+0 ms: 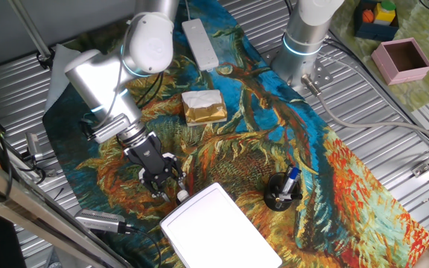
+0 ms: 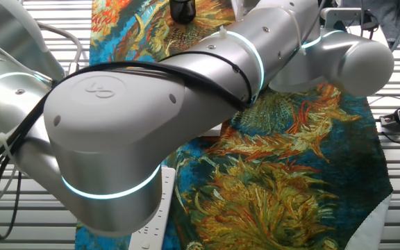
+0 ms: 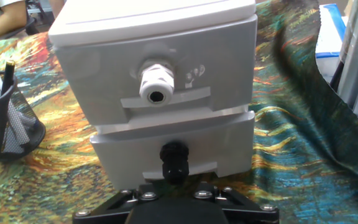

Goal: Grasp the handle and close the drawer

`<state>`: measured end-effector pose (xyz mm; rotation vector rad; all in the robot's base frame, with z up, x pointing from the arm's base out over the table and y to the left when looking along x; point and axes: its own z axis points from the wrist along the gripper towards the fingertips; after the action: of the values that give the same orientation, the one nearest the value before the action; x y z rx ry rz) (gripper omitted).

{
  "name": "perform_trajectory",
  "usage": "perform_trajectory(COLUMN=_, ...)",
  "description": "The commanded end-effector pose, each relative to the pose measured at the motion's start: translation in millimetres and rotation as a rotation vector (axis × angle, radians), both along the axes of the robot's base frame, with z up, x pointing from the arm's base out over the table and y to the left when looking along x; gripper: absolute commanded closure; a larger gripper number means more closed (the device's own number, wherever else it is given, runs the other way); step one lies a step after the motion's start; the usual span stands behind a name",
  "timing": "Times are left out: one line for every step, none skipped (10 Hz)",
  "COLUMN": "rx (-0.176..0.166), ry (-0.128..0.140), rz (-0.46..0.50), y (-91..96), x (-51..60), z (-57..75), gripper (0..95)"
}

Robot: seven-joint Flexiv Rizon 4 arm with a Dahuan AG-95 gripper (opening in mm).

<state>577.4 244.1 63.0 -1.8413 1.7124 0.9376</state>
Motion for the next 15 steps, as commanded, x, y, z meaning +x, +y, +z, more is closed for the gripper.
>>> perform_trajectory(rx=-0.002, ry=0.004, rz=-0.005, y=1.6, x=0.1, z=0.0, gripper=57.0)
perform_trajectory(rx=-0.003, ry=0.007, rz=-0.008, y=3.4, x=0.4, z=0.1, gripper=57.0)
perform_trajectory(rx=-0.003, ry=0.008, rz=-0.010, y=4.1, x=0.7, z=-0.2, gripper=76.0)
perform_trajectory(rx=-0.003, ry=0.009, rz=-0.012, y=5.0, x=0.9, z=-0.4, gripper=76.0)
perform_trajectory(rx=-0.001, ry=0.009, rz=-0.014, y=5.8, x=1.1, z=-0.3, gripper=76.0)
perform_trajectory(rx=-0.001, ry=0.008, rz=-0.015, y=6.4, x=1.1, z=-0.1, gripper=76.0)
perform_trajectory(rx=-0.002, ry=0.007, rz=-0.014, y=6.5, x=1.1, z=0.2, gripper=76.0)
perform_trajectory(rx=-0.002, ry=0.007, rz=-0.014, y=6.6, x=1.1, z=0.2, gripper=76.0)
perform_trajectory(rx=-0.002, ry=0.006, rz=-0.014, y=6.6, x=1.1, z=0.2, gripper=76.0)
perform_trajectory(rx=-0.002, ry=0.005, rz=-0.015, y=7.0, x=1.2, z=0.1, gripper=76.0)
perform_trajectory(rx=-0.001, ry=0.003, rz=-0.015, y=7.5, x=1.4, z=-0.1, gripper=76.0)
perform_trajectory(rx=-0.002, ry=0.002, rz=-0.017, y=8.1, x=1.4, z=-0.1, gripper=76.0)
perform_trajectory(rx=-0.001, ry=0.000, rz=-0.018, y=8.5, x=1.5, z=0.1, gripper=76.0)
perform_trajectory(rx=-0.001, ry=-0.001, rz=-0.018, y=8.9, x=1.5, z=0.4, gripper=76.0)
perform_trajectory(rx=-0.002, ry=-0.001, rz=-0.019, y=9.2, x=1.4, z=0.7, gripper=76.0)
